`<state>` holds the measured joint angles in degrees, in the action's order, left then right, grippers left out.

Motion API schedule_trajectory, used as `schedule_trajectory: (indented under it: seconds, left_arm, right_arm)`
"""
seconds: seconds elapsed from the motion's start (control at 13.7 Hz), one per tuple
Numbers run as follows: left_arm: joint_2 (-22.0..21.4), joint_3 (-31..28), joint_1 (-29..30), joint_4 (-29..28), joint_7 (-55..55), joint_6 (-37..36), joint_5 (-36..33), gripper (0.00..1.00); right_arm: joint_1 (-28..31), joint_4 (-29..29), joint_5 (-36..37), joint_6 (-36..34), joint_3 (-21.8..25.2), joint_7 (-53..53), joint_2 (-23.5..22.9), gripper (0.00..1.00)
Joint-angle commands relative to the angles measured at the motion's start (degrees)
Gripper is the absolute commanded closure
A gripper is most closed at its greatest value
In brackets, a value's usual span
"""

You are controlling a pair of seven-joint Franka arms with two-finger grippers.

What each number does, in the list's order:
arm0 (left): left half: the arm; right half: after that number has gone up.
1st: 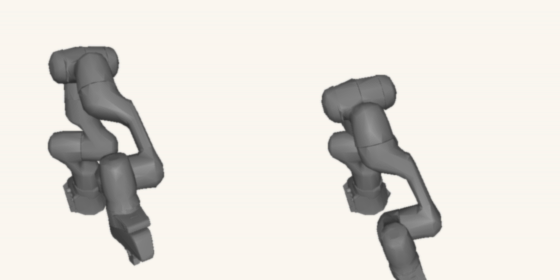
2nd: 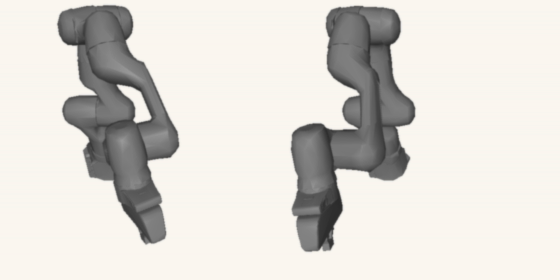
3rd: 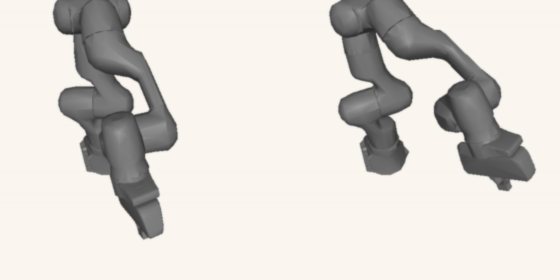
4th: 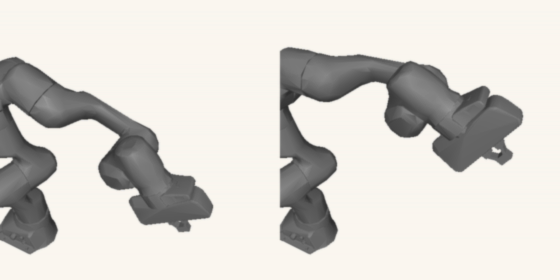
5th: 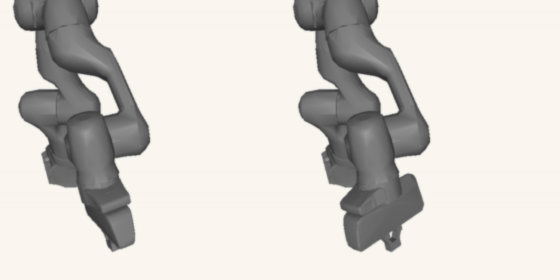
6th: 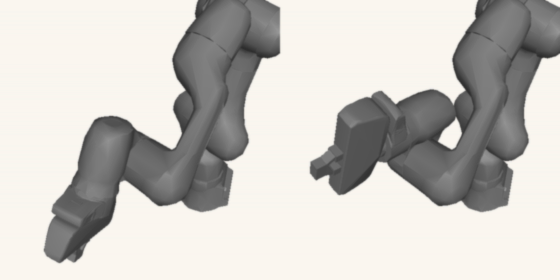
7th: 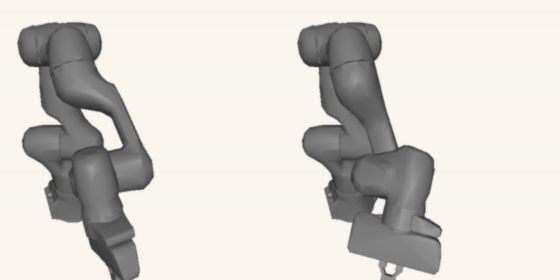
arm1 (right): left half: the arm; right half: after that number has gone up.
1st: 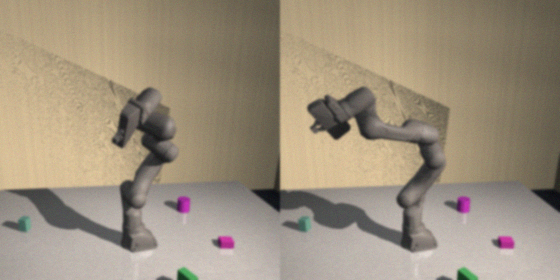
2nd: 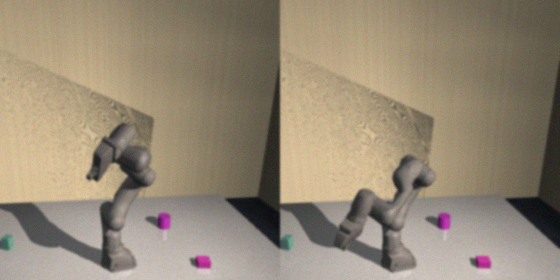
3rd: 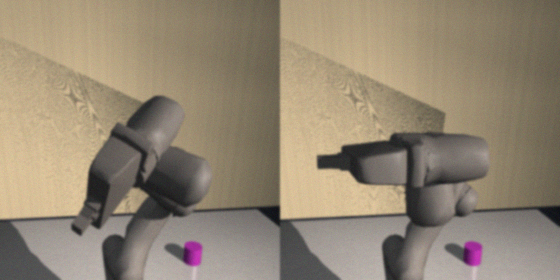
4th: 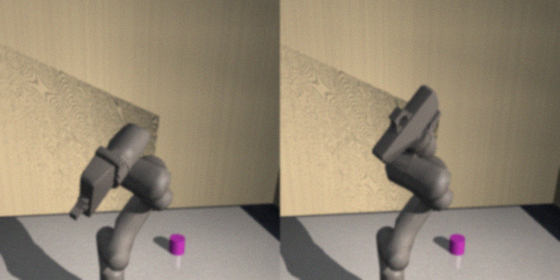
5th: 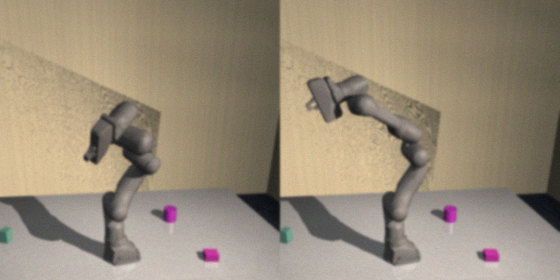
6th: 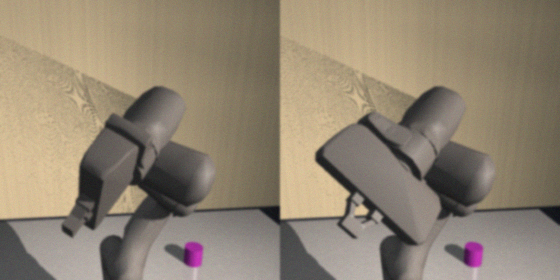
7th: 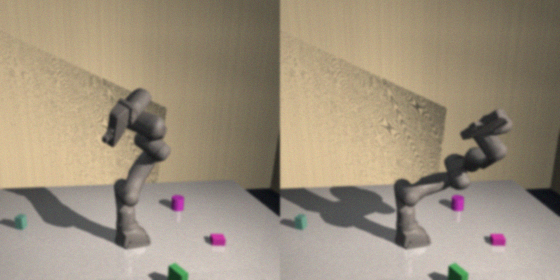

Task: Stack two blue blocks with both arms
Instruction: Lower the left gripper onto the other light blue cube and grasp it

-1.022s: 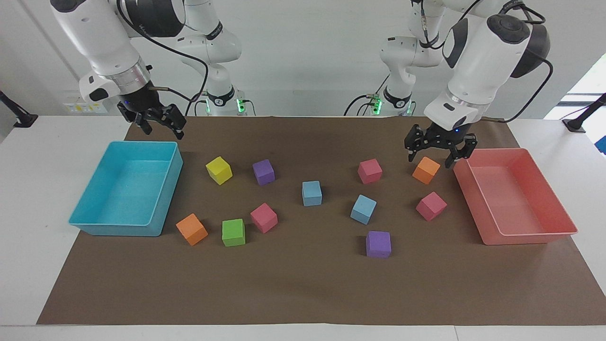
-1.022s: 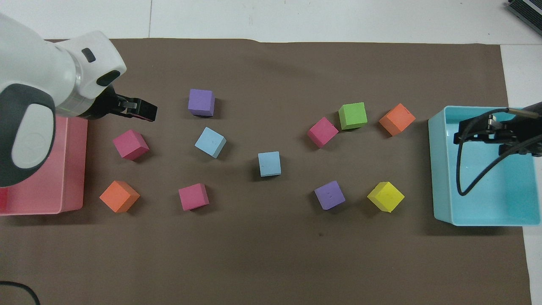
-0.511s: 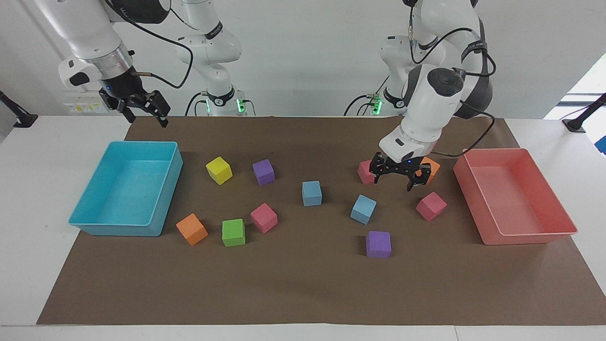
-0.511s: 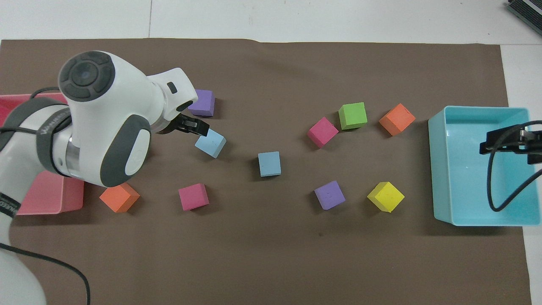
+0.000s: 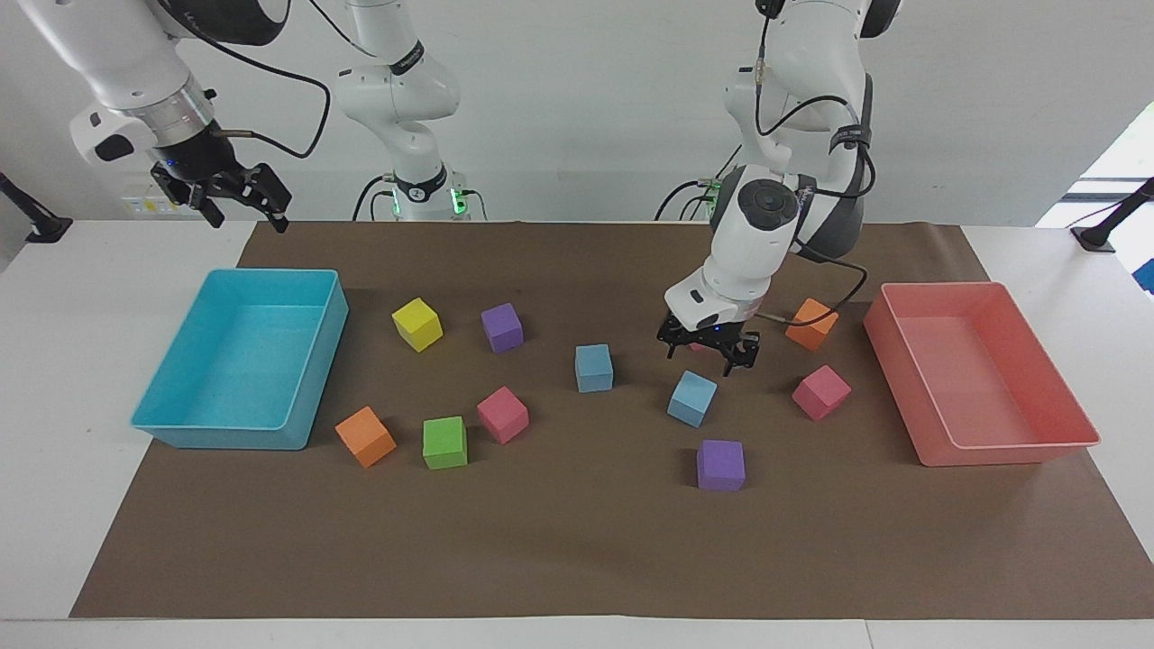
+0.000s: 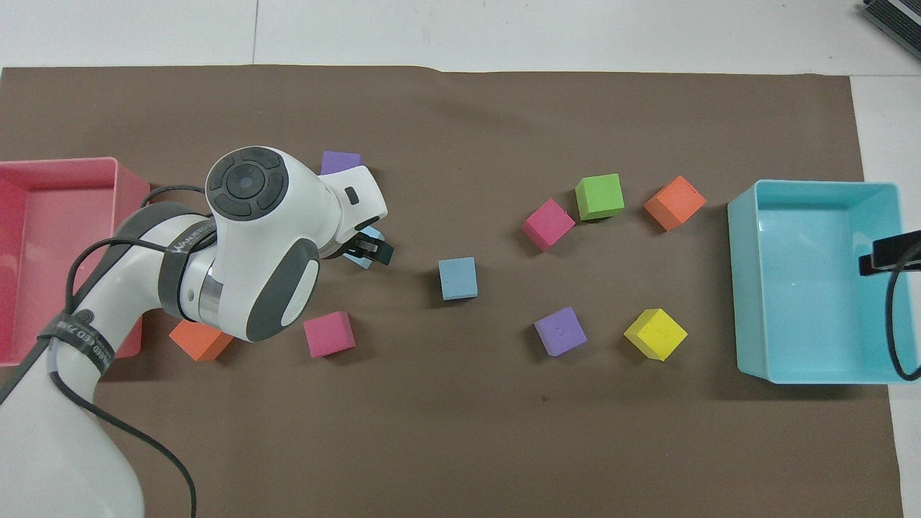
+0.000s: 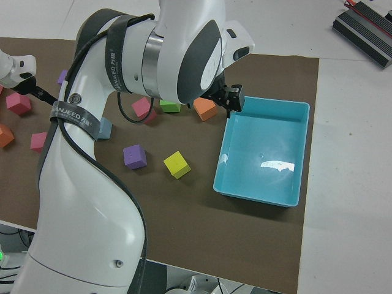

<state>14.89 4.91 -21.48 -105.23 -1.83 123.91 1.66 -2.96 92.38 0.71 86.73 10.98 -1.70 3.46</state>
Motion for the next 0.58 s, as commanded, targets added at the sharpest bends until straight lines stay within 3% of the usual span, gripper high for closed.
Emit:
schedule_trajectory:
  seconds: [0.0, 0.51]
  left_arm:
    - [0.1, -0.9, 0.0, -1.8, 0.8, 4.8, -0.6, 0.00]
    - [2.2, -0.9, 0.8, -1.9, 3.8, 7.2, -0.6, 0.00]
  right_arm:
    - [-1.1, -3.2, 2.3, 0.1, -2.4, -1.1, 0.5, 0.00]
    - [-1.2, -5.4, 1.7, -0.3, -3.3, -1.2, 0.7, 0.00]
